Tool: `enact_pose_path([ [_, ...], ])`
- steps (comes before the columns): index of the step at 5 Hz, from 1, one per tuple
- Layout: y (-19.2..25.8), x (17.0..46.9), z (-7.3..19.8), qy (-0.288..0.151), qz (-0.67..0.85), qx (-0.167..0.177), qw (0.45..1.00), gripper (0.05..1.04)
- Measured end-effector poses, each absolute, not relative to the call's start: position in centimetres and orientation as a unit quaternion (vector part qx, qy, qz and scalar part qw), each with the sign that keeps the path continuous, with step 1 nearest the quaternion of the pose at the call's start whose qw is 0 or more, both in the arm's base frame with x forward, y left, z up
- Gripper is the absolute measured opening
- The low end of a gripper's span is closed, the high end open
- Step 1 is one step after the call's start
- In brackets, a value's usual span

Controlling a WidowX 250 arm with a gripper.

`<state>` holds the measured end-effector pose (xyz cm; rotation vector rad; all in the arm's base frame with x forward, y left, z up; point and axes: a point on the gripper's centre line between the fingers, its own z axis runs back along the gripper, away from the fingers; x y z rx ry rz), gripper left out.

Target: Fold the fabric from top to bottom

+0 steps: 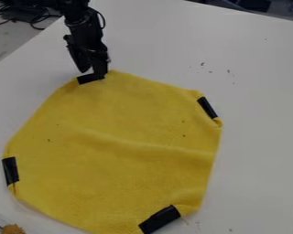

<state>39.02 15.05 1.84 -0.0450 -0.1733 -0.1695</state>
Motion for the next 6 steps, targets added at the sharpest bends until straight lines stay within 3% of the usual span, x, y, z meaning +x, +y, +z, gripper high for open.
enact_pose_path([
  [1, 15.21, 39.07, 1.76, -0.092, -0.083, -0.021, 0.992, 0.415],
  [2, 15.10, 38.85, 1.55, -0.089, -0.077, -0.026, 0.993, 0.186],
  [3, 15.11, 38.82, 1.46, -0.090, -0.069, -0.028, 0.993, 0.070],
  [4, 14.98, 38.68, 1.23, -0.091, -0.060, -0.030, 0.994, 0.072],
  [5, 14.88, 38.57, 1.17, -0.088, -0.067, -0.035, 0.993, 0.214],
  [6, 14.93, 38.48, 1.17, -0.087, -0.066, -0.037, 0.993, 0.459],
])
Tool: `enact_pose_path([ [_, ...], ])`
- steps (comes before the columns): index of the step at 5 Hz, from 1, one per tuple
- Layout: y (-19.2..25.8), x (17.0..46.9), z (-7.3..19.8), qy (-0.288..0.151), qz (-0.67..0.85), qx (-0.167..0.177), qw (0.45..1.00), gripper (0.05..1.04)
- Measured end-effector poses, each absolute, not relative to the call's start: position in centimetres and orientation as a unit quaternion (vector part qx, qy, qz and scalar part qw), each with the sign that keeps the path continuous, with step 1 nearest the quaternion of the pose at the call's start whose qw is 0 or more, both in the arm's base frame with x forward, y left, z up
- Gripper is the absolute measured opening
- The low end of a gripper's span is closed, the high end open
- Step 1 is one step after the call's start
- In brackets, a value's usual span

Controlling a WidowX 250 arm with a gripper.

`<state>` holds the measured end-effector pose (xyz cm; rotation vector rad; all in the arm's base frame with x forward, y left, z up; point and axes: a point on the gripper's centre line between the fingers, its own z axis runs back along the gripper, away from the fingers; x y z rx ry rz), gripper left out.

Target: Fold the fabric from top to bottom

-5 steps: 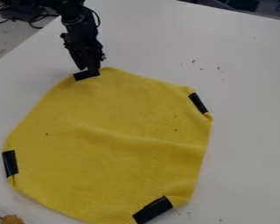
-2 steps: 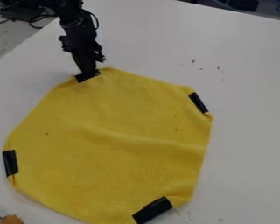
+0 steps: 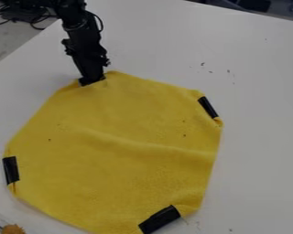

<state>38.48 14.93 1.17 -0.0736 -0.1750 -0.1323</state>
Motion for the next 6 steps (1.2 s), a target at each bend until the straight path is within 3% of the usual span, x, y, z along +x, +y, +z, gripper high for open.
enact_pose_path([
  [1, 14.8, 38.4, 1.0, -0.085, -0.068, -0.042, 0.993, 0.748],
  [2, 15.0, 38.6, 1.2, -0.091, -0.068, -0.044, 0.993, 0.744],
  [3, 15.5, 38.6, 1.0, -0.096, -0.069, -0.044, 0.992, 0.443],
  [4, 15.6, 38.6, 1.1, -0.096, -0.076, -0.044, 0.991, 0.215],
  [5, 15.7, 38.7, 1.2, -0.095, -0.086, -0.042, 0.991, 0.091],
  [6, 16.1, 38.5, 1.9, -0.087, -0.116, -0.018, 0.989, 0.062],
])
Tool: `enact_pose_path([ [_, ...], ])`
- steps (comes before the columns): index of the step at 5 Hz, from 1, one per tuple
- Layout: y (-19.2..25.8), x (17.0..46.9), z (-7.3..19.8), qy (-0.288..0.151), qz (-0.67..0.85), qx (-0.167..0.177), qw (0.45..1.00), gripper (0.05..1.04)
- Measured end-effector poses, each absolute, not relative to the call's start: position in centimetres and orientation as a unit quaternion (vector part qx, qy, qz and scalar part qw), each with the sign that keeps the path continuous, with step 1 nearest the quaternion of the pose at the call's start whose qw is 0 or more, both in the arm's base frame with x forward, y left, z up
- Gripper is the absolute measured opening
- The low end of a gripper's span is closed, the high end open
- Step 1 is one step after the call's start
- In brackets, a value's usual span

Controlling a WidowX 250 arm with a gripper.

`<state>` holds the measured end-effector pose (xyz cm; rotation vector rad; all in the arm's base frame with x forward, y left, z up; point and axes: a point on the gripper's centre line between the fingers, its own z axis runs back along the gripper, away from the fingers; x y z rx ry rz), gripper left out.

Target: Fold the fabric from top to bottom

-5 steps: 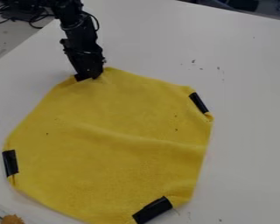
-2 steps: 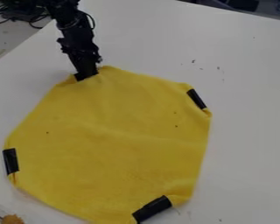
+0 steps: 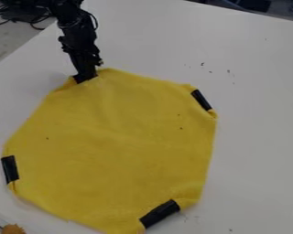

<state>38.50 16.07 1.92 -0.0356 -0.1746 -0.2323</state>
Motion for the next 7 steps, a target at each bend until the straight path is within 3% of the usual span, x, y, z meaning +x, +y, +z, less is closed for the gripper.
enact_pose_path([
  [1, 15.2, 38.8, 7.0, -0.107, -0.159, 0.041, 0.981, 0.059],
  [2, 13.3, 37.7, 9.1, -0.109, -0.199, 0.065, 0.972, 0.058],
  [4, 7.8, 33.6, 11.2, -0.124, -0.169, 0.045, 0.977, 0.058],
  [5, 4.0, 30.7, 11.2, -0.128, -0.142, 0.017, 0.982, 0.058],
  [7, -0.1, 28.4, 9.5, -0.145, -0.105, 0.008, 0.984, 0.075],
])
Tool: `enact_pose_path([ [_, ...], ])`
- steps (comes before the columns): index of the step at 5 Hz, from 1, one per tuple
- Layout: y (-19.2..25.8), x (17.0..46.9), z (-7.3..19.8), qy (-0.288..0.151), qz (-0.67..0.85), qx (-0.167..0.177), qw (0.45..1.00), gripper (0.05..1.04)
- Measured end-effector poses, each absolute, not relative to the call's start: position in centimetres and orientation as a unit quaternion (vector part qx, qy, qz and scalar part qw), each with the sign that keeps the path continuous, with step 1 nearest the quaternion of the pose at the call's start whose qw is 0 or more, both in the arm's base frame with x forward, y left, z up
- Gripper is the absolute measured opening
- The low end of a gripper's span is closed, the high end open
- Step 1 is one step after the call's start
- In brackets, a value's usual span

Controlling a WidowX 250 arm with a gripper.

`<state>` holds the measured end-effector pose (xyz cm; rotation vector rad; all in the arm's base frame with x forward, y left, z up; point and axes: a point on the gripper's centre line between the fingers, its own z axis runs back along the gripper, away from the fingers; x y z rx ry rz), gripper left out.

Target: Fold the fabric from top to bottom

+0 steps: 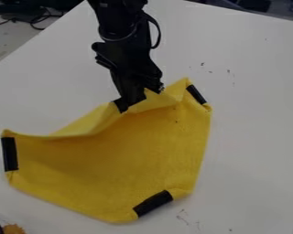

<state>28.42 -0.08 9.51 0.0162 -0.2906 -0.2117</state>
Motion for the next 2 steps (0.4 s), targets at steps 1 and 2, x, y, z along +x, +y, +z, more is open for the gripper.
enact_pose_path([
  [1, -0.57, 28.14, 9.44, -0.139, -0.105, 0.013, 0.985, 0.222],
  [2, -0.94, 27.37, 9.91, -0.123, -0.097, 0.011, 0.988, 0.477],
])
